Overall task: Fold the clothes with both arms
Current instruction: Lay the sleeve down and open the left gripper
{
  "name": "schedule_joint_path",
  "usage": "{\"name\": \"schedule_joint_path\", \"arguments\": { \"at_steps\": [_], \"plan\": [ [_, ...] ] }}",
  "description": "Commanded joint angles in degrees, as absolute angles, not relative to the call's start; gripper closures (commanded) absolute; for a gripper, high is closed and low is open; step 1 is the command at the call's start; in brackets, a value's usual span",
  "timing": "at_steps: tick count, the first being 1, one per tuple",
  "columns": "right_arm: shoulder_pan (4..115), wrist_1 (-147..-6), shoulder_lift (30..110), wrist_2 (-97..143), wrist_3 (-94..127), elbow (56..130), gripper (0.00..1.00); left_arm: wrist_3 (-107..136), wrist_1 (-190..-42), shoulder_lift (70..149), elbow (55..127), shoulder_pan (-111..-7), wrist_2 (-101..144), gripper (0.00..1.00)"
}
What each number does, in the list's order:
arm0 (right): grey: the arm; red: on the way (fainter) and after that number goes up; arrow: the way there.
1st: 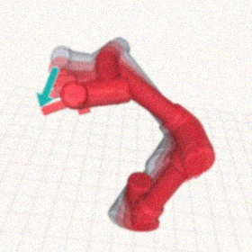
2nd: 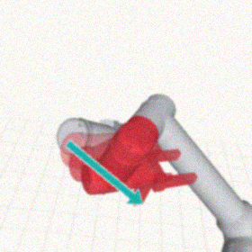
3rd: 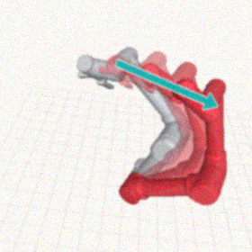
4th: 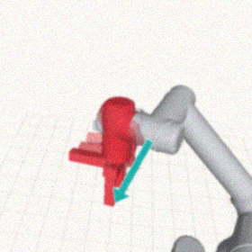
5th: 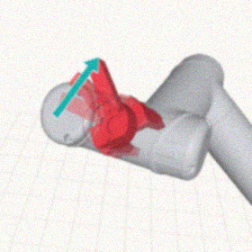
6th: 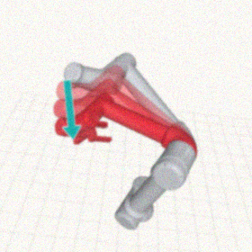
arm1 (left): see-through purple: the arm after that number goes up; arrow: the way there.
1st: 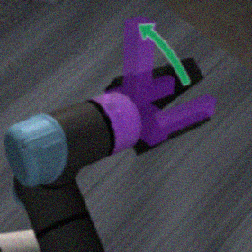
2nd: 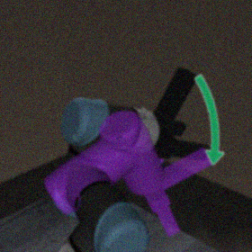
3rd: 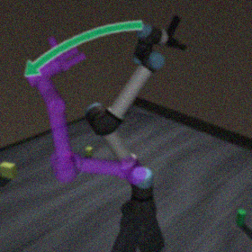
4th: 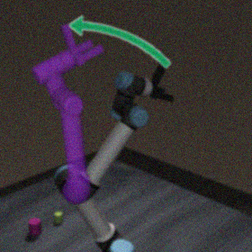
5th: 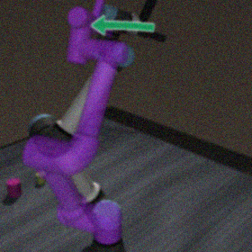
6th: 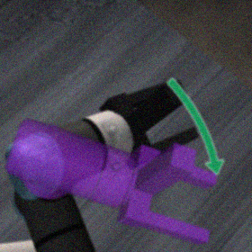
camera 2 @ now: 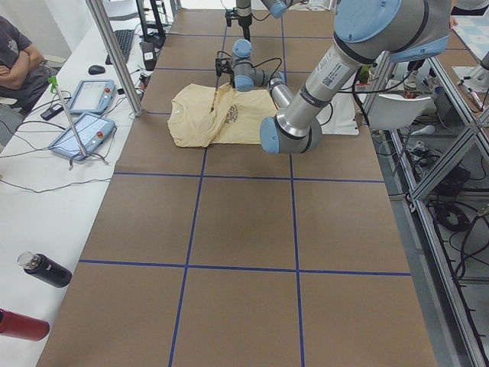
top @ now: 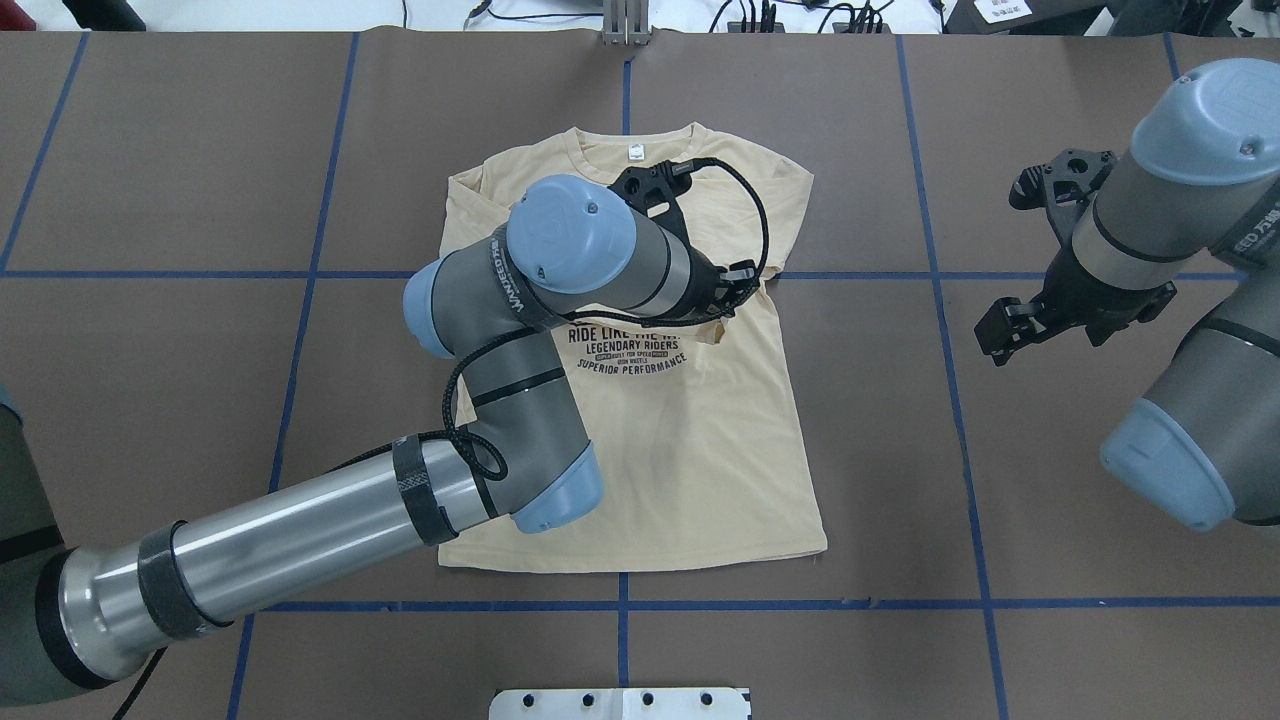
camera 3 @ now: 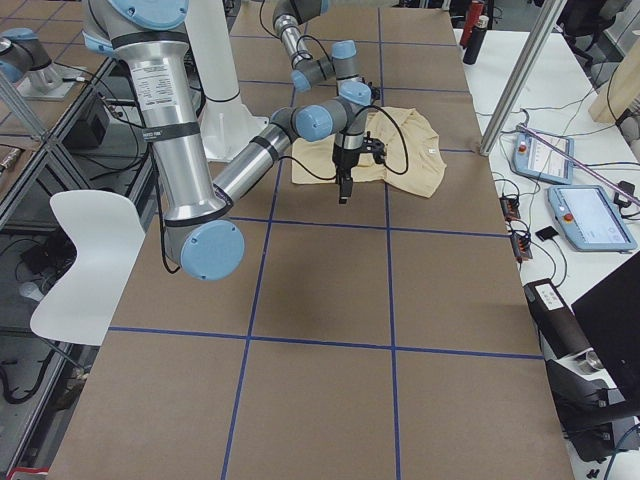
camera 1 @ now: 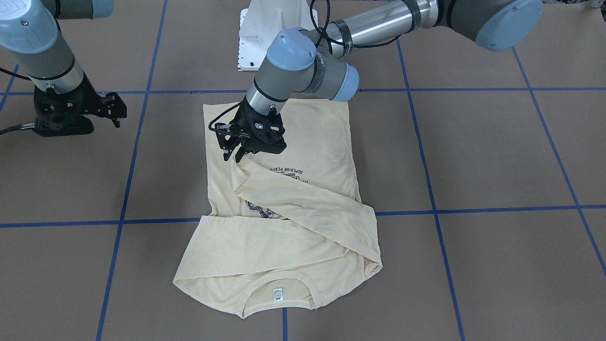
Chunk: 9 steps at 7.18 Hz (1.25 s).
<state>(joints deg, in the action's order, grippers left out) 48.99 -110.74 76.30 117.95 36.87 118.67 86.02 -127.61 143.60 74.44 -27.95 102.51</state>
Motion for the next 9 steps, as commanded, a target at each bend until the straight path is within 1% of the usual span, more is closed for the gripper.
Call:
{"name": "schedule_joint_path", "arguments": {
  "at_steps": [1, 3, 4, 5, 6, 8, 9],
  "plan": [
    [49.0, -106.3, 76.5, 118.3, 37.1, 116.9, 0.00, 85.2, -129.5, 143.6, 75.1, -27.6, 99.9, 0.00],
    [49.0, -102.1, 76.5, 120.5, 37.5, 116.5, 0.00, 85.3, -128.5, 142.0, 77.2, -27.7, 100.4, 0.00],
    [48.0, -97.8, 77.0, 120.8, 43.4, 116.8, 0.00, 85.3, -126.6, 137.9, 81.6, -27.8, 100.4, 0.00],
    [44.7, -90.9, 77.3, 120.4, 51.9, 117.1, 0.00, 85.2, -120.3, 133.2, 89.0, -27.7, 100.5, 0.00],
    [41.4, -87.0, 77.5, 120.2, 58.5, 117.2, 0.00, 85.2, -115.0, 129.8, 95.3, -27.6, 100.5, 0.00],
    [31.1, -86.7, 77.5, 113.2, 64.9, 117.2, 0.00, 85.2, -109.5, 125.4, 104.7, -27.6, 100.4, 0.00],
    [28.9, -86.7, 77.6, 112.9, 65.6, 117.1, 0.00, 85.2, -105.9, 125.3, 107.7, -27.5, 100.3, 0.00]
  ]
}}
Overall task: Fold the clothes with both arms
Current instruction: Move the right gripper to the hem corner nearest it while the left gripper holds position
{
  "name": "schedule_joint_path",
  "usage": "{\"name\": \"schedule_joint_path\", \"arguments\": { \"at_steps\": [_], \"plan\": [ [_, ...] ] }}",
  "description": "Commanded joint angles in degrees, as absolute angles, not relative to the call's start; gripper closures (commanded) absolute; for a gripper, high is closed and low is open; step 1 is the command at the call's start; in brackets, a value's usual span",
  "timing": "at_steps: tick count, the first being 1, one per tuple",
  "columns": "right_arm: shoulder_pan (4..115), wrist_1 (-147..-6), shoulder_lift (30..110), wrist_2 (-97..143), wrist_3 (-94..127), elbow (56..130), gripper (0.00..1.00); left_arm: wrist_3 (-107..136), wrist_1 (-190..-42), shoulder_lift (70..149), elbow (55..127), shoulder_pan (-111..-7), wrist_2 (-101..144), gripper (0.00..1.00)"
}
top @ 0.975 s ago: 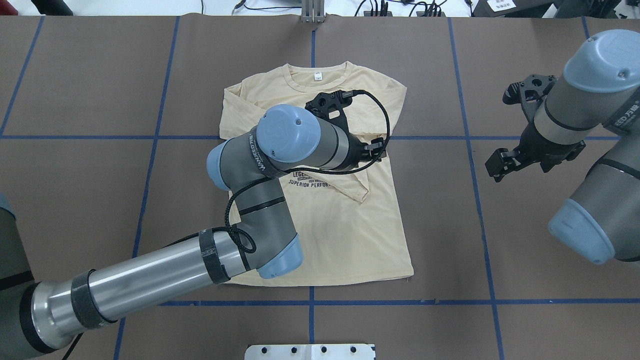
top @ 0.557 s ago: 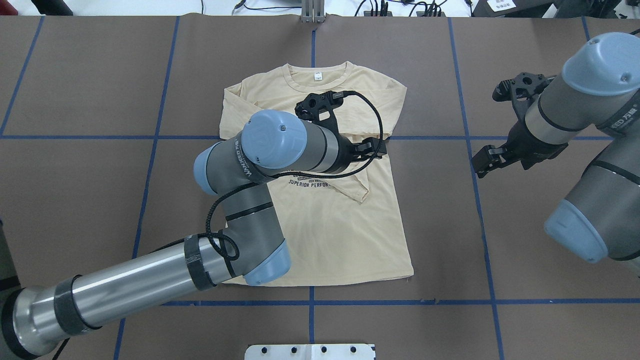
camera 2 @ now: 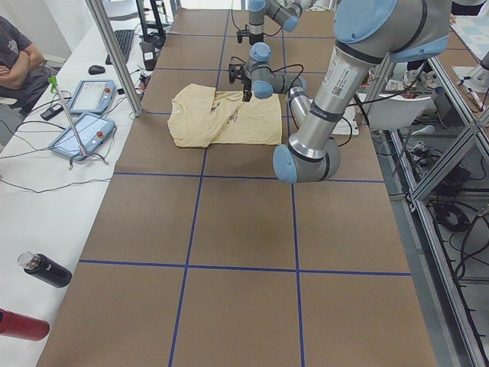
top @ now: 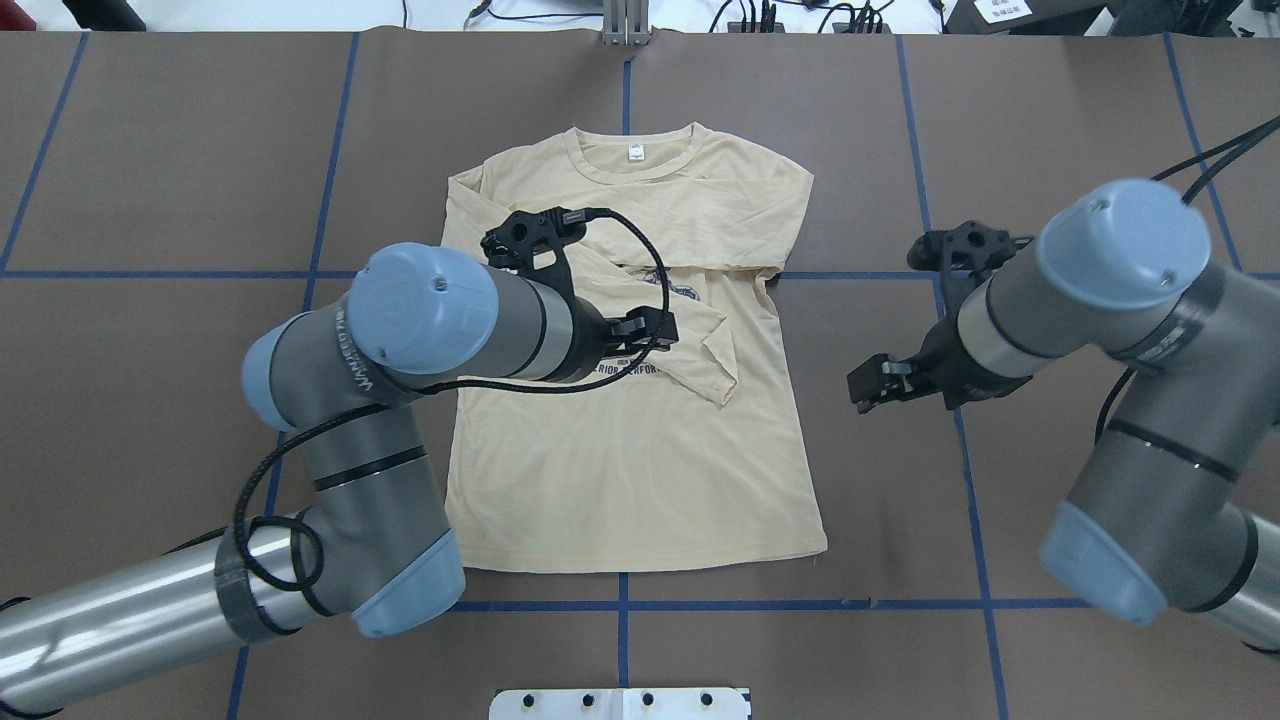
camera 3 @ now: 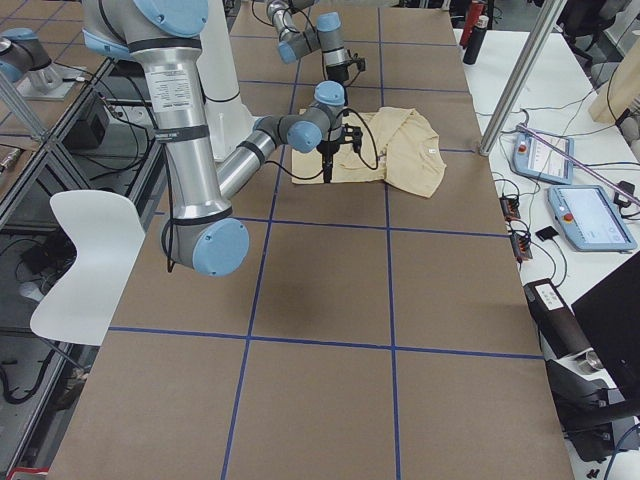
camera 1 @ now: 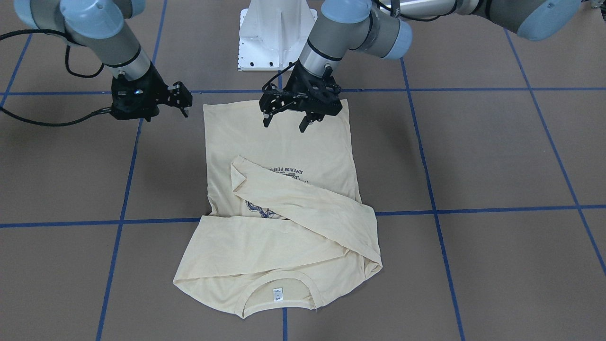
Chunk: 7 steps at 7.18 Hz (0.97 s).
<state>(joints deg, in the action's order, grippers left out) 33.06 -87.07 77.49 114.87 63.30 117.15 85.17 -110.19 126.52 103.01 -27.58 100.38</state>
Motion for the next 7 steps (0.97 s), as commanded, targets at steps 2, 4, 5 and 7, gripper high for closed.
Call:
{"name": "schedule_joint_path", "arguments": {
  "at_steps": [2, 4, 5, 7],
  "plan": [
    [22.8, -86.9, 76.6, 112.2, 66.7, 114.5, 0.01, 85.2, -105.1, 125.3, 108.6, -27.4, 99.9, 0.00],
    [21.6, -86.7, 76.0, 112.1, 66.6, 111.3, 0.02, 85.0, -105.1, 125.2, 108.6, -27.4, 99.8, 0.00],
    [21.4, -86.8, 73.7, 112.1, 66.6, 109.1, 0.05, 84.9, -105.1, 125.2, 108.6, -27.4, 99.8, 0.00],
    [21.1, -86.8, 72.4, 112.1, 66.7, 108.0, 0.15, 84.9, -105.1, 125.2, 108.6, -27.4, 99.8, 0.00]
  ]
}}
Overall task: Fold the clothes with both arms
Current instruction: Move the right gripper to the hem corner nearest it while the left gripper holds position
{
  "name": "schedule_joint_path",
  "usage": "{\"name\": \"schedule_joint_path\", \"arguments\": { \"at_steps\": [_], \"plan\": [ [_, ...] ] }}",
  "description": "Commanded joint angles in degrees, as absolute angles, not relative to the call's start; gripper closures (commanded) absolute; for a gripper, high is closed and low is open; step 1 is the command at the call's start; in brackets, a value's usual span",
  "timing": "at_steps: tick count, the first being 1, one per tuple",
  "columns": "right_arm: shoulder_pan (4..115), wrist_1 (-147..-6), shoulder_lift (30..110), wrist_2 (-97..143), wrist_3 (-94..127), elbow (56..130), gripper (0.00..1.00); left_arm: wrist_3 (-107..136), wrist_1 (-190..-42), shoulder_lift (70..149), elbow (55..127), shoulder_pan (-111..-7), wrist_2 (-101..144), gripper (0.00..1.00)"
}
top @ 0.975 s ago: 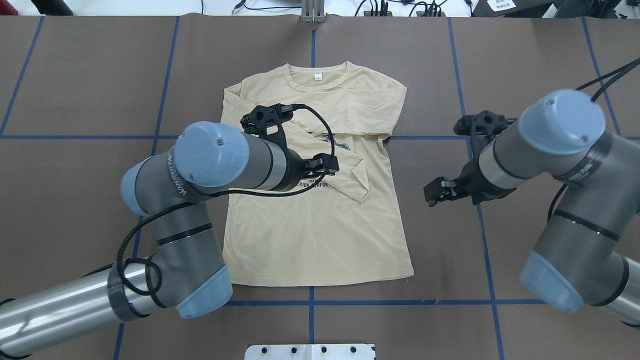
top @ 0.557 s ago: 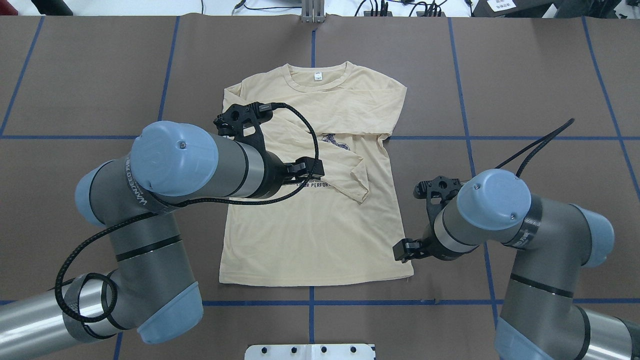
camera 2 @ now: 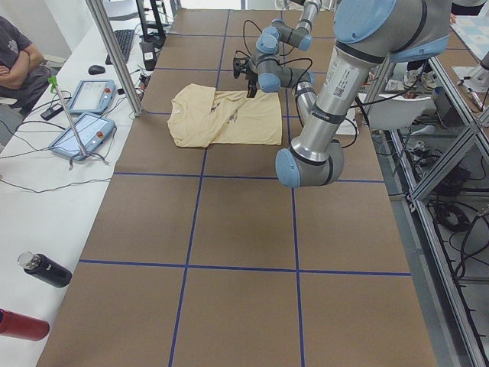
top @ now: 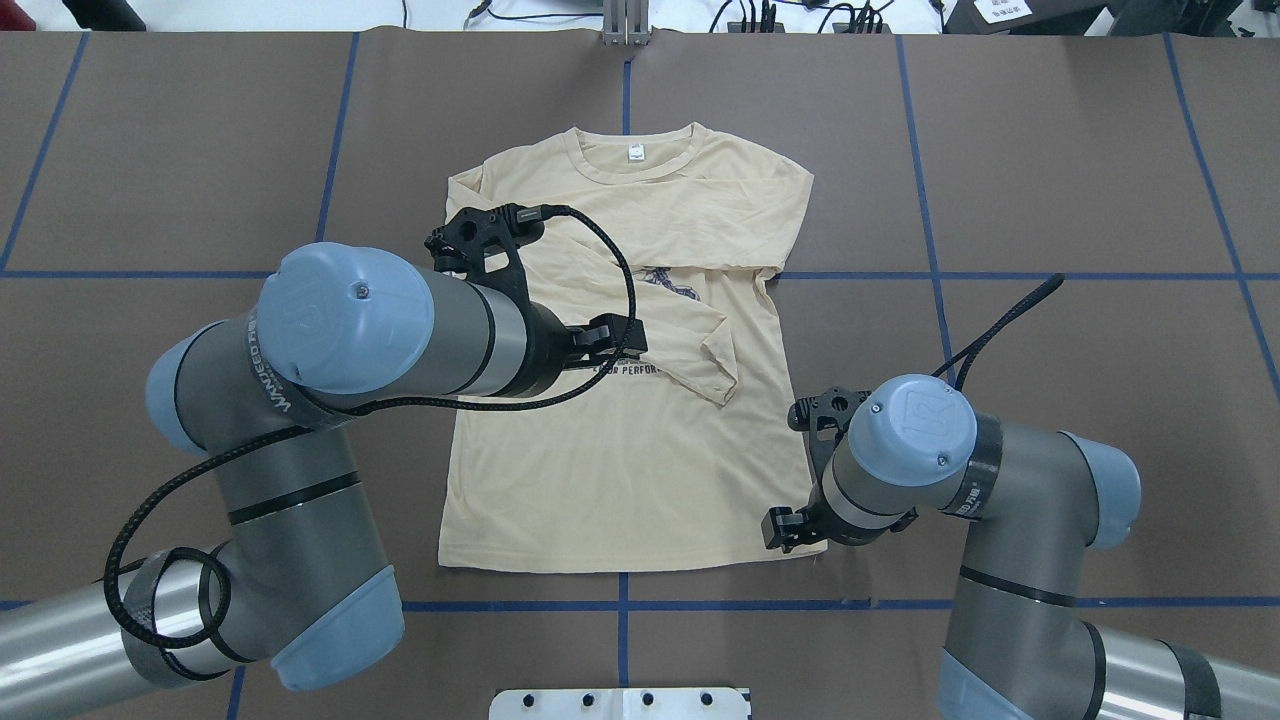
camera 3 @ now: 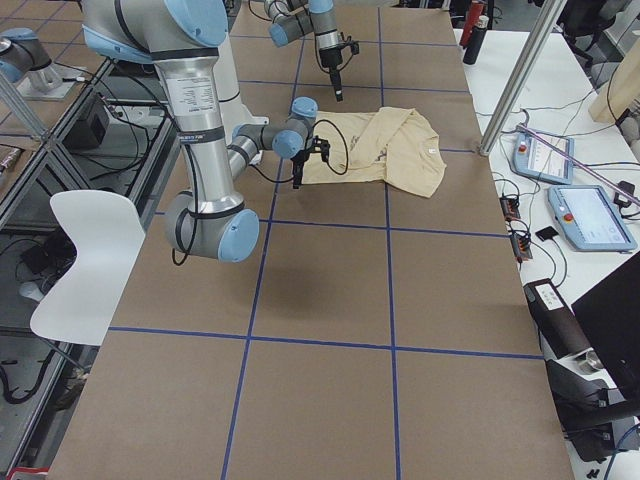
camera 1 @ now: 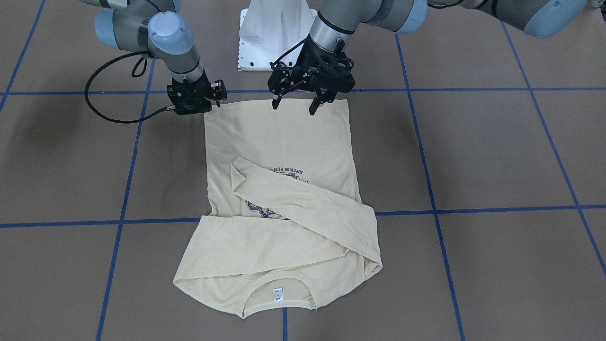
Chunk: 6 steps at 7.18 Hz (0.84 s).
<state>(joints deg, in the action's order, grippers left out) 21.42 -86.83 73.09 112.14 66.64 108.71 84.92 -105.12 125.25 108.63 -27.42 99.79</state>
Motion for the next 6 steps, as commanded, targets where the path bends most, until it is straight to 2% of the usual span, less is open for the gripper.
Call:
{"name": "schedule_joint_path", "arguments": {
  "at_steps": [1, 2, 3, 6],
  "plan": [
    [20.9, -87.0, 72.4, 112.2, 66.7, 108.1, 0.20, 84.9, -105.1, 125.2, 108.6, -27.5, 99.7, 0.00],
    [20.8, -87.0, 72.4, 112.3, 66.7, 108.1, 0.34, 84.9, -105.1, 125.2, 108.6, -27.5, 99.7, 0.00],
    [20.8, -87.0, 72.4, 112.3, 66.7, 108.0, 0.43, 84.9, -105.0, 125.2, 108.6, -27.5, 99.8, 0.00],
    [20.9, -87.1, 72.6, 112.8, 66.6, 108.1, 0.48, 84.9, -105.0, 125.2, 108.6, -27.5, 99.8, 0.00]
  ]
}}
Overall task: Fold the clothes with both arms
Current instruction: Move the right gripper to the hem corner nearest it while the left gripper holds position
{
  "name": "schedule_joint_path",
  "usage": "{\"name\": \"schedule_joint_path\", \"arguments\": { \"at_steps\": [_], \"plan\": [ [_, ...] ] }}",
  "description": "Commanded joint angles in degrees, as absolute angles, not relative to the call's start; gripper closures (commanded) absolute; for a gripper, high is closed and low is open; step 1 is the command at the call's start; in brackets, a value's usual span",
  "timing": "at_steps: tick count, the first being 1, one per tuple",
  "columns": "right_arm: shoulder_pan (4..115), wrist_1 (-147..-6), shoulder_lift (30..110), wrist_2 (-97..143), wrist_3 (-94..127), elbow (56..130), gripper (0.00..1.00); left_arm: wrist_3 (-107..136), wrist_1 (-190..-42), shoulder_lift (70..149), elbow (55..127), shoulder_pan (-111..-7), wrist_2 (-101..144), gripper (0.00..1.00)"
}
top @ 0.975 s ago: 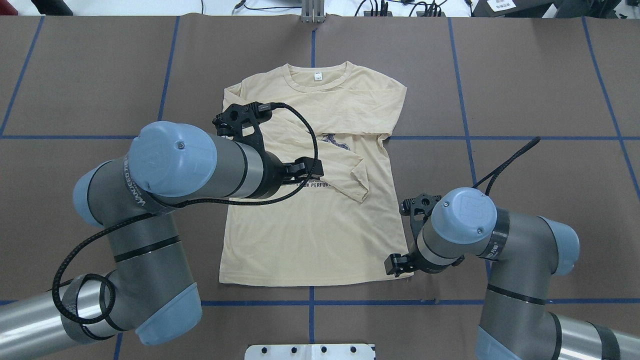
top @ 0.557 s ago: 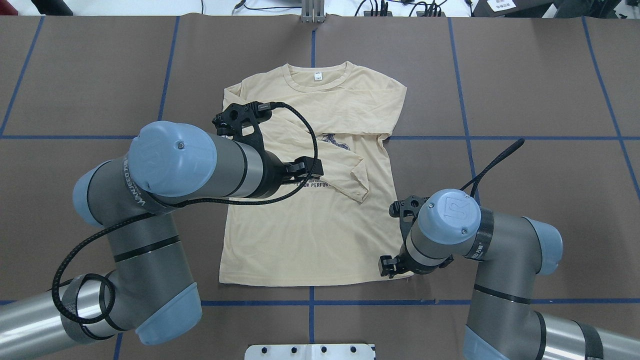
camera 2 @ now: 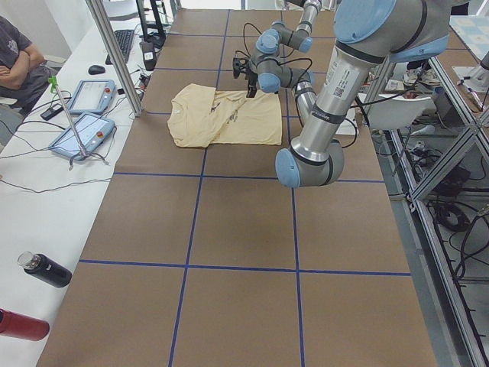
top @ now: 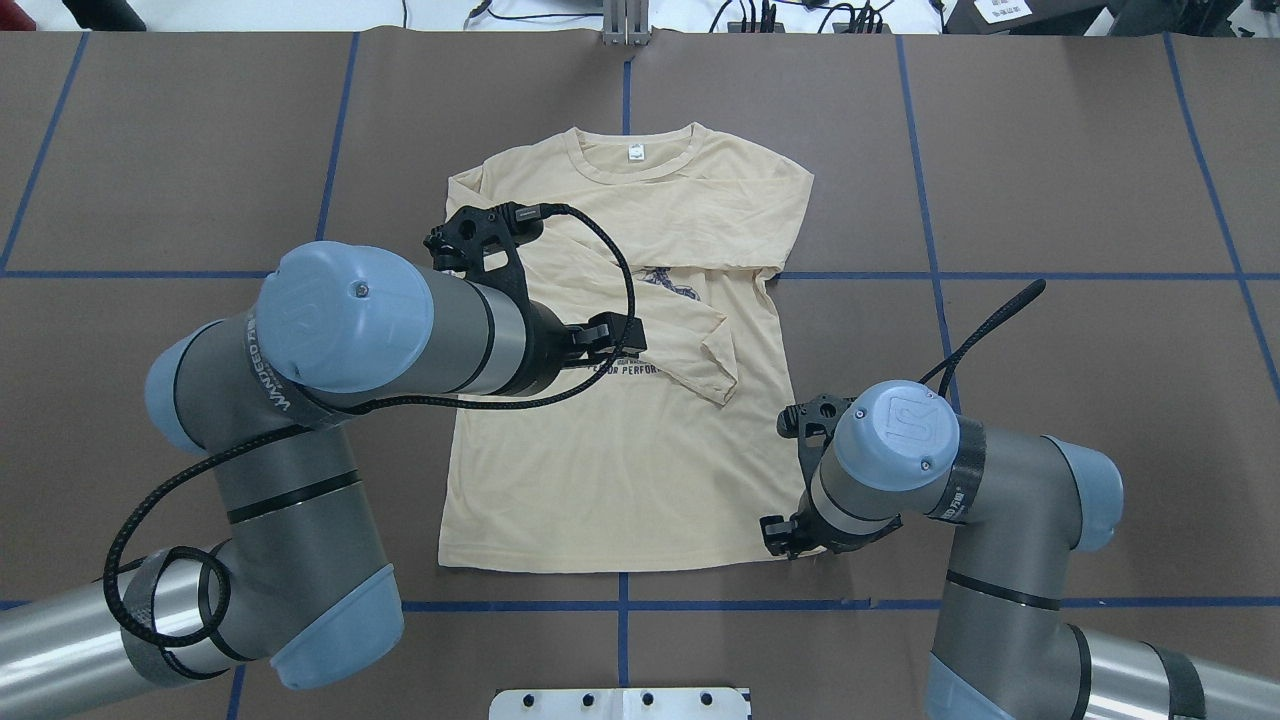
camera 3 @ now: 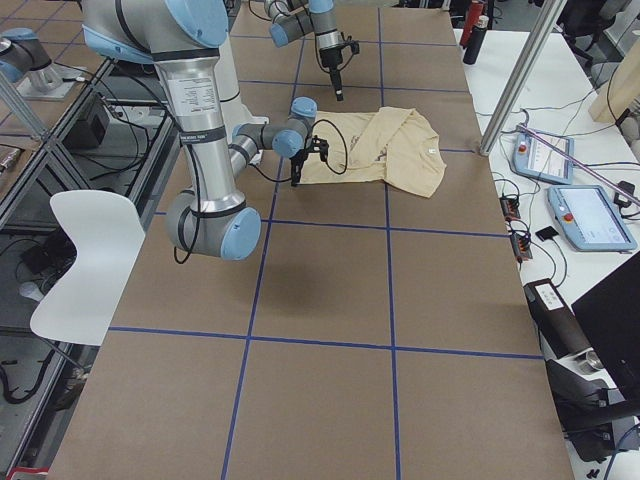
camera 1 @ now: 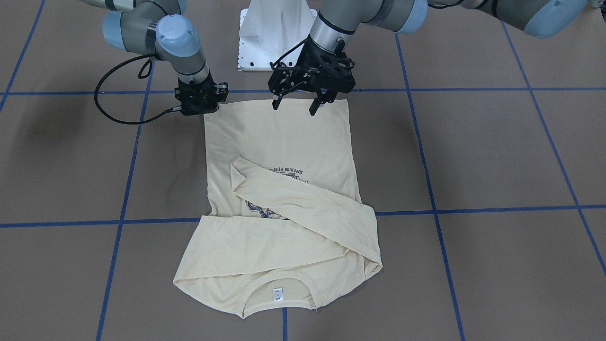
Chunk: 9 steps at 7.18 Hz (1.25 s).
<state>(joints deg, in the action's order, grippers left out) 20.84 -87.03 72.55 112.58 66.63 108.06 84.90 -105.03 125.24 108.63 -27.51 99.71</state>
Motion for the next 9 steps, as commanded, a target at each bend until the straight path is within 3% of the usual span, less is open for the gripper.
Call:
{"name": "schedule_joint_path", "arguments": {
  "at_steps": [1, 3, 4, 7, 9],
  "plan": [
    [21.0, -87.0, 72.6, 112.9, 66.6, 108.2, 0.59, 84.9, -104.9, 125.2, 108.8, -27.5, 99.7, 0.00],
    [21.4, -87.1, 72.6, 113.0, 66.6, 108.5, 0.90, 84.9, -104.7, 125.2, 108.8, -27.5, 99.8, 0.00],
    [21.7, -87.2, 72.6, 113.0, 66.6, 108.5, 0.98, 84.9, -104.7, 125.2, 108.8, -27.6, 99.8, 0.00],
    [22.4, -87.0, 72.4, 113.0, 68.5, 109.2, 1.00, 85.0, -104.1, 123.1, 108.9, -27.6, 99.8, 0.00],
    [23.0, -86.8, 72.4, 113.0, 68.9, 110.6, 1.00, 85.3, -101.7, 116.1, 112.0, -24.1, 98.2, 0.00]
  ]
}}
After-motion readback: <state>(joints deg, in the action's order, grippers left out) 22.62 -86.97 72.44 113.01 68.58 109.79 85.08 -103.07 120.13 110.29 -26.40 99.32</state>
